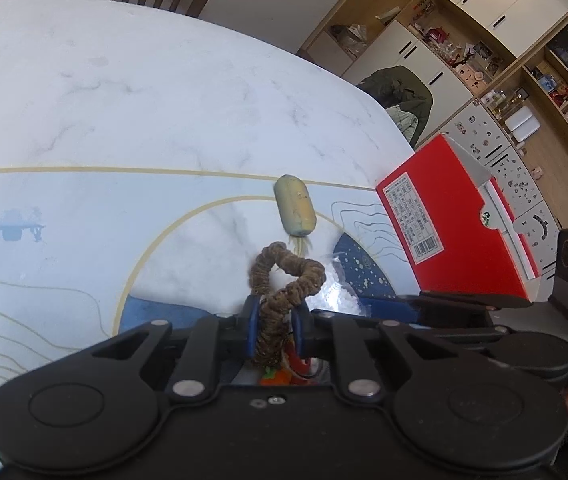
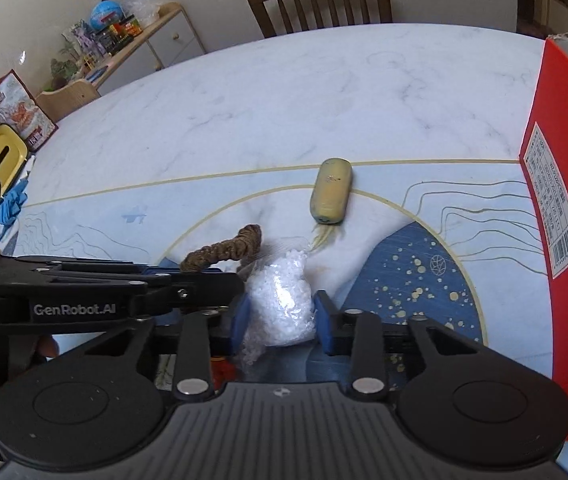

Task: Organize objects
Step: 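Grasp the brown bead string with left tool while right tool grasps white bag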

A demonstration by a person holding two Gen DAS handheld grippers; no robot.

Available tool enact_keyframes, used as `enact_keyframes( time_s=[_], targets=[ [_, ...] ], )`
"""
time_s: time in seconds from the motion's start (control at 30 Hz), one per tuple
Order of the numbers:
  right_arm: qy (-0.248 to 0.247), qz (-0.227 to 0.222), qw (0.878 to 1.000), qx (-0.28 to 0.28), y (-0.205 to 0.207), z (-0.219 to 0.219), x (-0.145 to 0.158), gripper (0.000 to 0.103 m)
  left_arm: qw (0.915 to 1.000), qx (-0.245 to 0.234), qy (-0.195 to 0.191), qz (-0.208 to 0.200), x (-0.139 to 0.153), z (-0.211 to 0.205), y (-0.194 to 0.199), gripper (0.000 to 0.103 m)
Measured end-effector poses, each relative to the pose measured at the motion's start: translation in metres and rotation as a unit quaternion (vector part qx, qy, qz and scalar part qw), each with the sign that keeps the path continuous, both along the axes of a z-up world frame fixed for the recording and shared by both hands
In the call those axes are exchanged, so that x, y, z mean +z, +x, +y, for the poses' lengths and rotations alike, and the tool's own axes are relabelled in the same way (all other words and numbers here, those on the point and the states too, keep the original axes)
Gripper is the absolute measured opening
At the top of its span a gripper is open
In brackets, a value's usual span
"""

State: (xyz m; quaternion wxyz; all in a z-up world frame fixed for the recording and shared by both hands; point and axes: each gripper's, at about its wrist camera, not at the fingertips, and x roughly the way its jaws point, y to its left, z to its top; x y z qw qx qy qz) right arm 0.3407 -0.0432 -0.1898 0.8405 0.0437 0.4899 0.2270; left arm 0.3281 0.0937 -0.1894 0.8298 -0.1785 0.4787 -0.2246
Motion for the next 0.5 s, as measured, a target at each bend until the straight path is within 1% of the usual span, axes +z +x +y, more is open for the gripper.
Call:
enact_keyframes(
  time_s=[0.23,0.33,0.37,0.4,0.5],
  targets=[
    [0.02,-0.024,0.999,-0.031,-0.016,-0.011,0.023,0.029,0.9994,-0.02,-0.001,-0.03,0.024,-0.006,-0.007,0.014],
    [0.031,-0.031,0.998,-0.049,-0.025,-0.022,0.035,0.028,0.9988,-0.029,-0.013,-0.038,0.037,-0.01,-0.011,0.014],
    [0.025,-0.033,0.998,-0.057,-0.027,-0.025,0.039,0.025,0.9985,-0.031,-0.017,-0.042,0.041,-0.01,-0.013,0.01],
    [0.017,-0.035,0.997,-0.064,-0.03,-0.028,0.041,0.025,0.9979,-0.036,-0.022,-0.048,0.045,-0.011,-0.015,0.01],
    [0.021,-0.035,0.996,-0.081,-0.04,-0.036,0.048,0.024,0.9969,-0.046,-0.025,-0.059,0.056,-0.015,-0.02,0.009]
  ],
)
